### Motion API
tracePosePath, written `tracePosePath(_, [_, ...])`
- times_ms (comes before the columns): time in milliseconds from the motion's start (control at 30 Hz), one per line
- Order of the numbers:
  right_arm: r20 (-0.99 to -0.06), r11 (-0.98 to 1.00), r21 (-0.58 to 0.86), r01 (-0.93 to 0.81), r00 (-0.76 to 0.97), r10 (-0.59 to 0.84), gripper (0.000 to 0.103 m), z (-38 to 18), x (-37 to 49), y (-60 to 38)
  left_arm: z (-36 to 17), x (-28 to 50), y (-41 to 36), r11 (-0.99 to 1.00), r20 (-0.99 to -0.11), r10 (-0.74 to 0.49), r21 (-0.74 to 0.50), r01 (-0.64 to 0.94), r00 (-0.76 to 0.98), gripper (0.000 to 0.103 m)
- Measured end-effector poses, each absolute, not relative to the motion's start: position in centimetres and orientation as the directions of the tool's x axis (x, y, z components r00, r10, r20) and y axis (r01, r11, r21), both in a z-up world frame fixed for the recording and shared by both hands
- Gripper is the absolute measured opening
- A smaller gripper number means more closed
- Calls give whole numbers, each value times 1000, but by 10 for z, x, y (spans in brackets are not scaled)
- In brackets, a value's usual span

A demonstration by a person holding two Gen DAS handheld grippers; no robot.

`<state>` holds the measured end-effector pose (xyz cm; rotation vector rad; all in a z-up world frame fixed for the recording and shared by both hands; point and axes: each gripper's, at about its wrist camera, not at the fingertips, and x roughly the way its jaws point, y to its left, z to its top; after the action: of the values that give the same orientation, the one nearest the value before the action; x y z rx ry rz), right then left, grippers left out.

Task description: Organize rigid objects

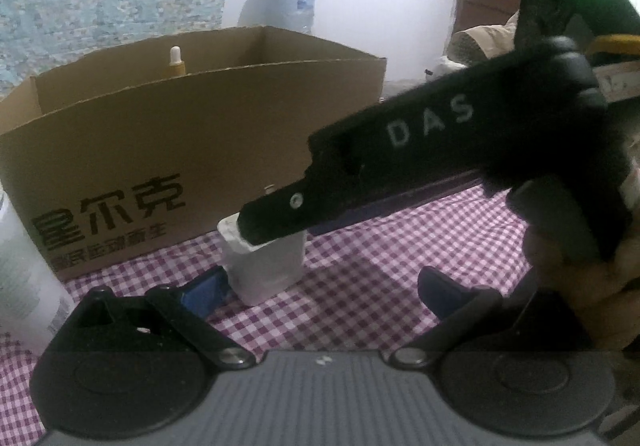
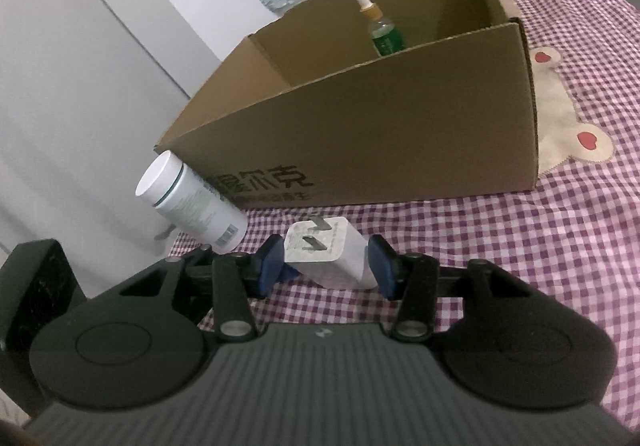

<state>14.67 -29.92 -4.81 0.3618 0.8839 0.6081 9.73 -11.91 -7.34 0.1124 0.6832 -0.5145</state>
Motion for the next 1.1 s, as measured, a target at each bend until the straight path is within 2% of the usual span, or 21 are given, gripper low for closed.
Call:
tracePosePath(167, [-601, 779, 536, -326, 501, 623, 48, -47, 150, -300, -76, 100, -120, 883, -634, -389, -50, 467, 668, 102])
tracePosePath(367, [-588, 769, 562, -306, 506, 631, 50, -48, 146, -304, -81, 106, -110, 894, -645, -390, -96, 437, 657, 102])
tracePosePath(467, [-593, 774, 560, -296, 509, 624, 57, -49, 143, -306, -83, 104, -107, 893, -630, -397, -98, 438, 668, 103])
tracePosePath(633, [-586, 772, 578, -265, 524, 618, 77, -50, 138, -311, -86, 101, -105, 891, -615, -404, -98, 443, 677, 103])
tracePosePath(1100, [-567, 779, 584, -228, 572, 593, 85, -42, 118, -325, -88, 99, -96, 885, -600, -436, -148, 442, 671, 103])
